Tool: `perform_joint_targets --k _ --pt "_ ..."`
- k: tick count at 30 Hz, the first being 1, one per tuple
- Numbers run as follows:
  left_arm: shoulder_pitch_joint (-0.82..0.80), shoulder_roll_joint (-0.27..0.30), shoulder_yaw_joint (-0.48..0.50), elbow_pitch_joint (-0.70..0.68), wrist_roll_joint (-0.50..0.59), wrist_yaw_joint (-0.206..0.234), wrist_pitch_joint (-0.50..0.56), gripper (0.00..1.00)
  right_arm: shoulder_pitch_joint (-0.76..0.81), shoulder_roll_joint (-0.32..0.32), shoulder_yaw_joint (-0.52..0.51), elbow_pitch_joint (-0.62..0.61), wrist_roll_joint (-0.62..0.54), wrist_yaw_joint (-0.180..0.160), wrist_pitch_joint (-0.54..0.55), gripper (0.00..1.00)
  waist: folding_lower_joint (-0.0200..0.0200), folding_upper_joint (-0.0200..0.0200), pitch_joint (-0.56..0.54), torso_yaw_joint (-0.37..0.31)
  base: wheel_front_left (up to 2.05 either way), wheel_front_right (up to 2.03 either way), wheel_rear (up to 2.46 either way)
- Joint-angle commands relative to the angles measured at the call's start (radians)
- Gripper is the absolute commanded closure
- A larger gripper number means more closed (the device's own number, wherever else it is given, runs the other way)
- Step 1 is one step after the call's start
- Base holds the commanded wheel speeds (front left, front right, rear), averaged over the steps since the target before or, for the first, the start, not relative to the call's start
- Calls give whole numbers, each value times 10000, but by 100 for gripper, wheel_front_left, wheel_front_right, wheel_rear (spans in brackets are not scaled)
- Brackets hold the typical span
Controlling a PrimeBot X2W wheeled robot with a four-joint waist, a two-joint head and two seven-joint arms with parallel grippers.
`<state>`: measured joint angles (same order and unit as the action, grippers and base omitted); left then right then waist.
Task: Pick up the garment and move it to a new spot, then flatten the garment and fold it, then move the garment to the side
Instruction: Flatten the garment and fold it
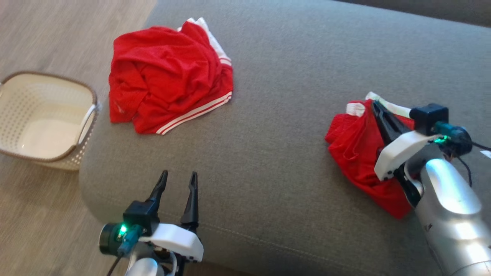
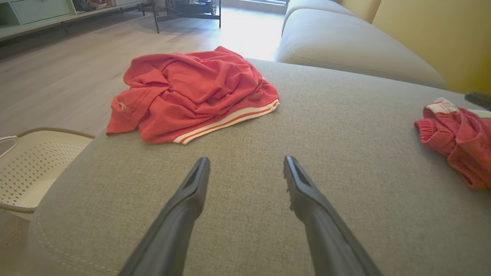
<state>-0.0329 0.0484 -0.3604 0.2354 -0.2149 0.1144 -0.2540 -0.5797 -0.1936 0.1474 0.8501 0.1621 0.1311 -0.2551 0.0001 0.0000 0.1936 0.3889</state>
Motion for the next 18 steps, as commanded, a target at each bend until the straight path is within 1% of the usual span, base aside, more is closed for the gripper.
perform_joint_targets --k 1,4,8,13,18 --pt "-278 18 424 -242 42 24 -78 0 86 -3 141 -610 194 -4 -66 100 -1 0 -360 -333 0 0 0" --pt "-221 18 654 -237 102 -8 -78 0 343 -6 39 -1230 348 -4 -66 100 -1 0 -798 -745 0 0 0" --pt "-110 28 890 -236 465 -112 -78 0 768 70 -455 -1950 397 -4 -66 100 -1 0 -1403 -1391 0 0 0" --pt "141 23 1317 -437 337 -141 -78 0 1533 167 -717 -3021 -25 -4 -66 100 -1 0 -2002 -2179 0 0 0" --pt "302 21 1612 -623 225 -122 -78 0 2452 343 -1038 -4001 -348 -4 -66 100 -1 0 -2296 -2711 0 0 0"
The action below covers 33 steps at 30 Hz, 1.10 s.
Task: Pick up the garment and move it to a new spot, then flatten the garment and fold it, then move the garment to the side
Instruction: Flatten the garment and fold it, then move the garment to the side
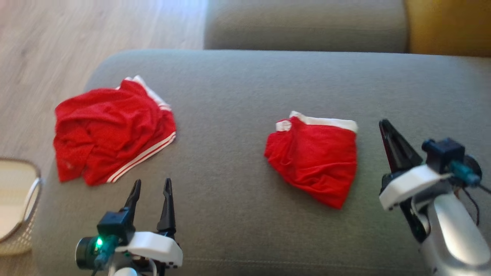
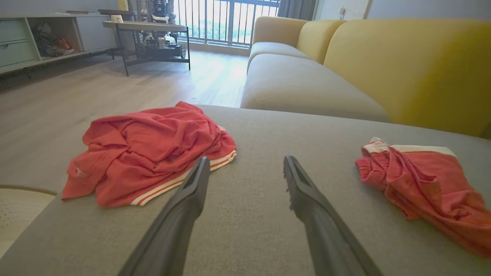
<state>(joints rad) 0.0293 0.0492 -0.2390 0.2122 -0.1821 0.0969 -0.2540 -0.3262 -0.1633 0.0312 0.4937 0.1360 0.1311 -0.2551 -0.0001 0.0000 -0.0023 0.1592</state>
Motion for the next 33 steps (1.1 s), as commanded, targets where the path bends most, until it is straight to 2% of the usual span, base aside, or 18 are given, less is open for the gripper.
perform_joint_targets --k 1,5,9,15,16,17,18,25,33 --pt "-301 13 449 -435 -131 59 -78 0 108 72 55 -643 -178 -4 -66 100 1 0 -365 -497 0 0 0" --pt "-189 12 623 -572 -144 85 -78 0 870 197 -228 -1408 -801 -4 -66 100 1 0 -473 -795 0 0 0" --pt "4 12 781 -666 -127 97 -78 0 1599 581 -563 -2179 -1236 -4 -66 100 1 0 -522 -1091 0 0 0" --pt "235 11 774 -676 -147 129 -78 0 2367 883 -911 -2610 -1654 -4 -66 100 1 0 -537 -1229 0 0 0" --pt "289 11 740 -677 -144 139 -78 0 2466 937 -1025 -2690 -1713 -4 -66 97 1 0 -542 -1253 0 0 0" --pt "333 11 720 -693 -134 160 -78 0 2567 984 -1129 -2736 -1758 -4 -66 17 1 0 -546 -1268 0 0 0" --pt "370 11 704 -711 -157 190 -78 0 2664 1022 -1198 -2727 -1761 -4 -66 0 1 0 -555 -1272 0 0 0" --pt "488 11 597 -847 -94 292 -78 0 2922 1118 -1361 -2809 -1820 -4 -66 0 1 0 -598 -1245 0 0 0" --pt "485 11 538 -1024 8 367 -78 0 2910 1128 -1372 -2717 -1299 -4 -66 0 1 0 -617 -1176 0 0 0"
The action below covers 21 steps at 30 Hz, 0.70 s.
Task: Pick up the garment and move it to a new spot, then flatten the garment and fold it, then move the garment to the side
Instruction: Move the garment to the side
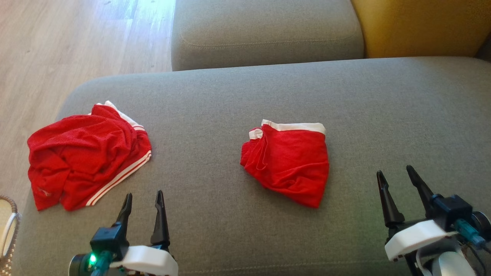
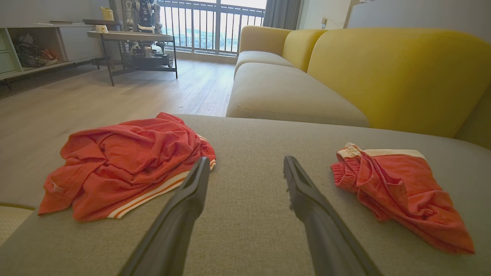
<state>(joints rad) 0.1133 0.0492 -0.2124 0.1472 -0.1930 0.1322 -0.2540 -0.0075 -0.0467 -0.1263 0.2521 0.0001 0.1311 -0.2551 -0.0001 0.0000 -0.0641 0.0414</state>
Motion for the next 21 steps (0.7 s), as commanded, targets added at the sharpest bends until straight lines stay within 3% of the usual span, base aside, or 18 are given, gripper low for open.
perform_joint_targets --k 1,14,21 --pt "-346 11 266 -383 137 5 -78 0 -281 -38 200 -290 90 -4 -66 0 1 0 -2 11 0 0 0" --pt "-291 11 222 -393 242 -82 -78 0 -233 -36 206 -164 361 -4 -67 0 1 0 -33 198 0 0 0" --pt "-422 11 -39 -302 285 -184 -78 0 -562 -36 508 941 1749 -4 256 0 1 0 135 573 0 0 0"
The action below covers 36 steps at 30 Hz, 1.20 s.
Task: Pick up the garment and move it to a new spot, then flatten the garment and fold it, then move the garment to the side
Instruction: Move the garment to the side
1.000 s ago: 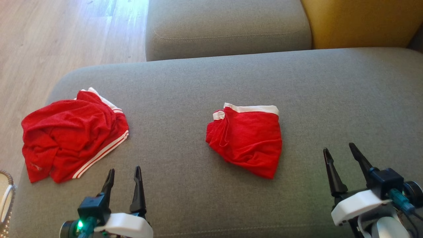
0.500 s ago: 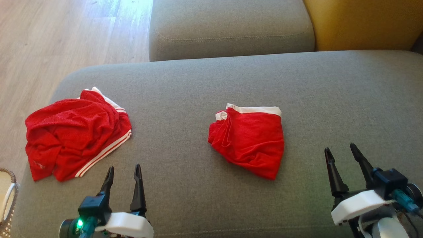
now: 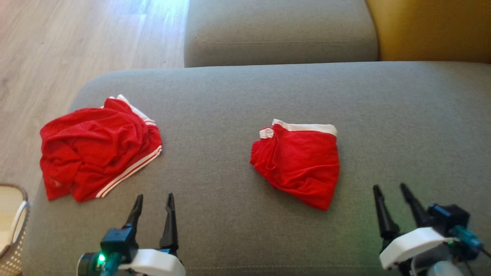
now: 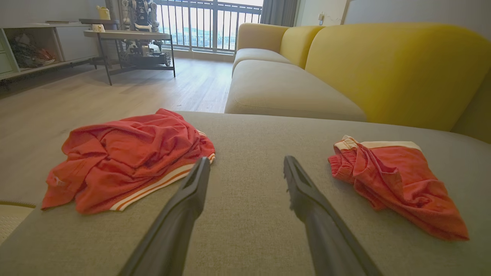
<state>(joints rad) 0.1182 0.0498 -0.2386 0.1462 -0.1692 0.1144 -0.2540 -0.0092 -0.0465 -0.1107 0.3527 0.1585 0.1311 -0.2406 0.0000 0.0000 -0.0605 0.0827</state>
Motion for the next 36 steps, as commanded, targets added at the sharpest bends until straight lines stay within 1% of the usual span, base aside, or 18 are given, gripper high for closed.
perform_joint_targets --k 1,2,3,9,11,14,18,22,25,26,27,32,36 --pt "-494 5 157 -296 55 -11 -78 0 -697 -38 392 177 624 -4 249 0 0 0 155 246 0 0 0" --pt "-494 5 157 -296 55 -11 -78 0 -697 -38 392 177 624 -4 249 0 0 0 155 246 0 0 0" --pt "-512 5 86 -291 73 -19 -78 0 -880 -38 389 414 1197 -4 372 0 0 0 214 329 0 0 0" --pt "-701 5 -144 -144 269 -161 -78 0 -2166 -38 434 2061 2936 -4 1455 0 0 0 760 820 0 0 0" --pt "-760 5 -182 -33 310 -227 -78 0 -2544 -38 353 2596 2843 -4 1523 0 0 0 910 1002 0 0 0" --pt "-898 5 -115 84 451 -288 -78 0 -3087 -38 264 3376 3147 -4 1660 0 0 0 1098 1258 0 0 0" --pt "-1032 5 -3 107 567 -374 -78 0 -3774 -38 -94 4450 3535 -4 1769 0 0 0 1269 1523 0 0 0" --pt "-1085 5 13 116 589 -413 -78 0 -4341 -43 -307 5389 3271 -4 1769 0 0 0 1342 1688 0 0 0" --pt "-1097 5 -16 108 574 -400 -78 0 -4675 -42 -235 5889 3131 -4 1815 0 0 0 1376 1745 0 0 0" --pt "-1100 5 -31 105 568 -393 -78 0 -4764 -41 -172 6024 3084 -4 1825 46 0 0 1387 1753 0 0 0" --pt "-1101 5 -53 106 565 -395 -78 0 -4840 -54 -97 6138 2980 -4 1773 100 0 0 1397 1752 0 0 0" --pt "-1112 5 -110 87 562 -379 -78 0 -5174 -263 480 6472 2258 -4 1230 100 0 0 1383 1583 0 0 0" --pt "-1139 5 -106 -13 581 -354 -78 0 -5514 -573 1231 6392 1607 -4 870 100 0 0 1463 1141 0 0 0"
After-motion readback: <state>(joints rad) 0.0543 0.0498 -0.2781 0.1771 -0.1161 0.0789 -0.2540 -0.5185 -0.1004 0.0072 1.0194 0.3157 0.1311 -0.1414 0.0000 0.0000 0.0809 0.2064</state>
